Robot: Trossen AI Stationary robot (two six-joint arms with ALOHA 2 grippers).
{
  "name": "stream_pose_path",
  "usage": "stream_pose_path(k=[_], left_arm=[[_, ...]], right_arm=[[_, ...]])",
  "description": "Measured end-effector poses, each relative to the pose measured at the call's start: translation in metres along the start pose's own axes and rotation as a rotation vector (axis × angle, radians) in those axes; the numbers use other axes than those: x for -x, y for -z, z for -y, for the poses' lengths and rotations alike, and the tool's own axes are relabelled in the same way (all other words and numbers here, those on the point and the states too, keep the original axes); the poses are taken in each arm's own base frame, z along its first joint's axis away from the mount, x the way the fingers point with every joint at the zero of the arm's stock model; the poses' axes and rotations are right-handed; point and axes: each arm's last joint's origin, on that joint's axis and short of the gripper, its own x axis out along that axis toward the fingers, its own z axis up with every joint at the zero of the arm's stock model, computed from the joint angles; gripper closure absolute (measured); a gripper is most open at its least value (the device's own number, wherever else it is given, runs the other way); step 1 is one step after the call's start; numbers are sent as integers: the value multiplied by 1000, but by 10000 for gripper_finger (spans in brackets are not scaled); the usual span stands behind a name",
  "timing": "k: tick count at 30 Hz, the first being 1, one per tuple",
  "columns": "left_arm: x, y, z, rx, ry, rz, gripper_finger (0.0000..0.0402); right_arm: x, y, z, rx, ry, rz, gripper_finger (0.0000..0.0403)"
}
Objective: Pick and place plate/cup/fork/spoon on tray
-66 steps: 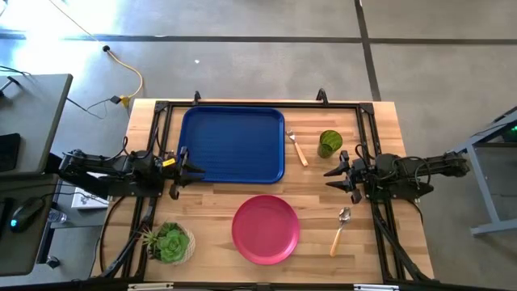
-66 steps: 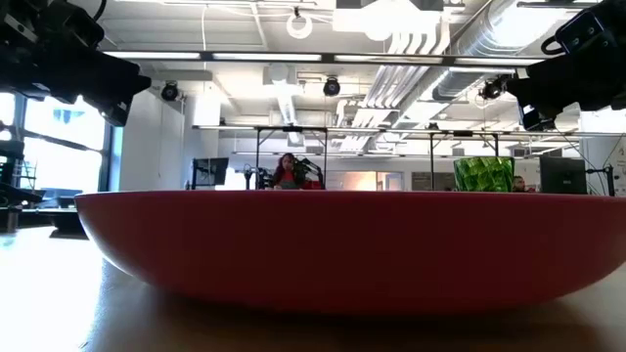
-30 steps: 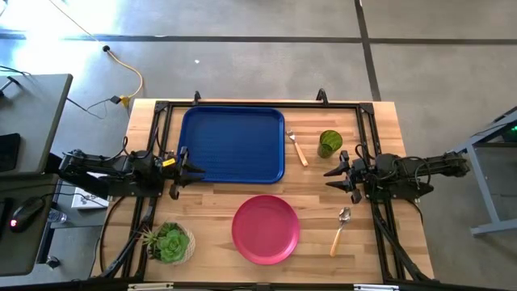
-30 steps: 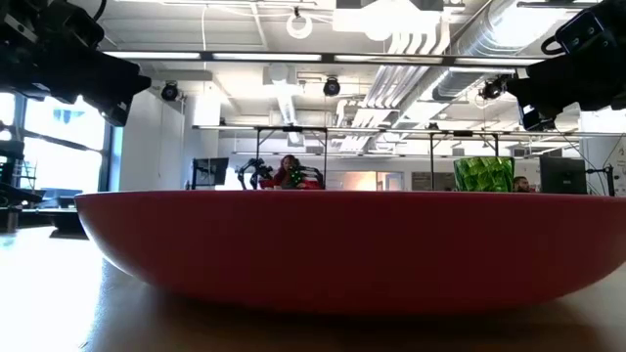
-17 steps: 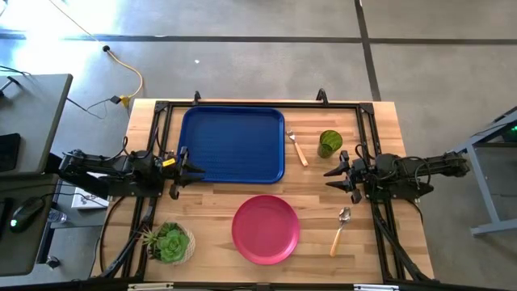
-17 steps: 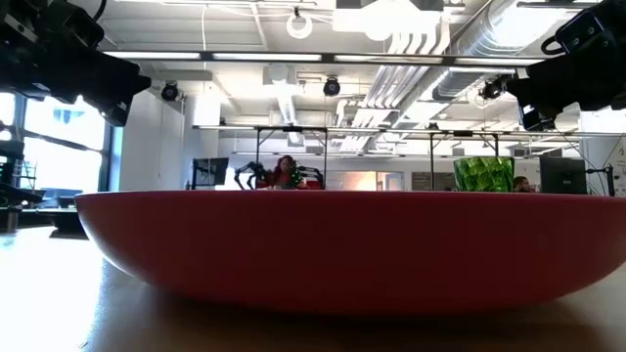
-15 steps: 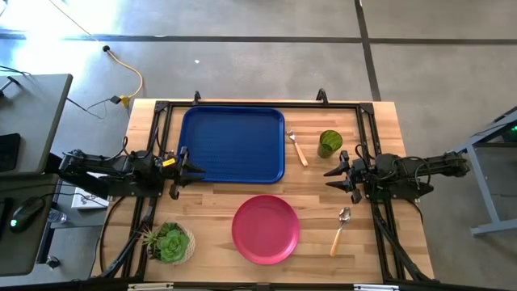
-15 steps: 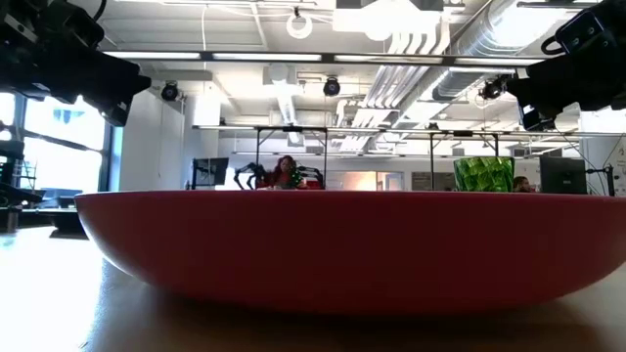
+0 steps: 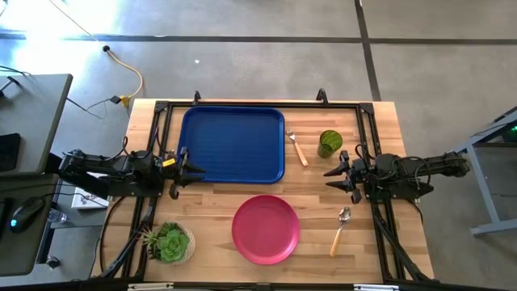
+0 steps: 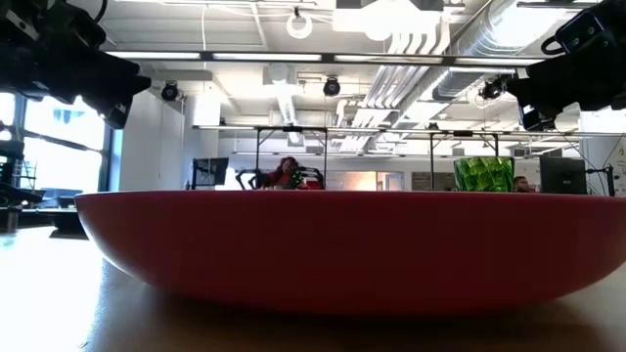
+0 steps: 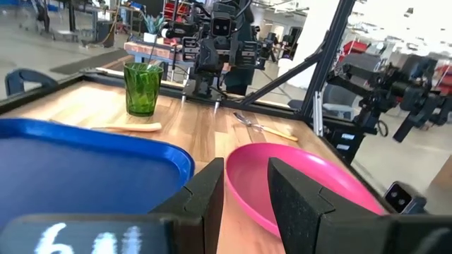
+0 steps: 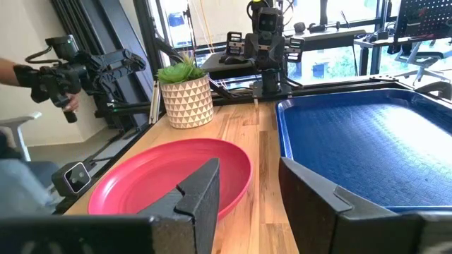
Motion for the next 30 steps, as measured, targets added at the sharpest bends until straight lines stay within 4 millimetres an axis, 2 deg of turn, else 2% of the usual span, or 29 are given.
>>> stream_pose_path(k=[10, 18, 30], left_arm=[[0, -3, 1, 160, 8, 26, 303], [1, -14, 2, 338, 12, 158, 303], [2, -17, 1, 384, -19, 195, 302]], right_arm=[[0, 0, 0, 0, 0, 0, 265], [0, 0, 0, 0, 0, 0, 265], [0, 0, 0, 0, 0, 0, 265]])
